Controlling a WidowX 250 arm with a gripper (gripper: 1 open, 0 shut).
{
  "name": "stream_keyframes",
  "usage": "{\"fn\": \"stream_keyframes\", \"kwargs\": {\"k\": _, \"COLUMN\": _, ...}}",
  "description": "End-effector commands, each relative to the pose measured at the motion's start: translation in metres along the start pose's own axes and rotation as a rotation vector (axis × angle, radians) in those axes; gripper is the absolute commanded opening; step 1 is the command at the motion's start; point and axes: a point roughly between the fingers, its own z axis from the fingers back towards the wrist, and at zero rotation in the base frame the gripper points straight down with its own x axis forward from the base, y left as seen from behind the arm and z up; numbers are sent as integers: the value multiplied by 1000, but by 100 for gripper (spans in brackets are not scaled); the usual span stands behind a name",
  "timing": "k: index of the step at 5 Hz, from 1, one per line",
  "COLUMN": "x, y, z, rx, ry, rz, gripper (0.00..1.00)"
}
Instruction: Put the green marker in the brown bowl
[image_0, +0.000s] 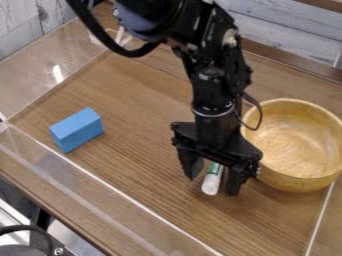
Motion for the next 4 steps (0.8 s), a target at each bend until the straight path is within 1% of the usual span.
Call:
{"fn": "stream_keyframes", "kwargs": {"k": 1, "x": 4, "y": -3, "z": 3, "rx": -10, "ry": -39, "rz": -8, "gripper": 100}}
{"fn": "stream_keyframes", "kwargs": {"k": 2, "x": 5, "y": -3, "z": 1, "rx": -15, "ry": -47, "rz": -13, "gripper": 0}}
{"fn": "stream_keyframes", "kwargs": {"k": 3, "x": 4, "y": -3, "z": 3, "rx": -13, "ry": -48, "rz": -20, "gripper": 0}}
{"fn": "stream_keyframes", "kwargs": {"k": 4, "x": 4, "y": -2, "z": 3, "rx": -10, "ry": -49, "rz": -36, "gripper": 100}}
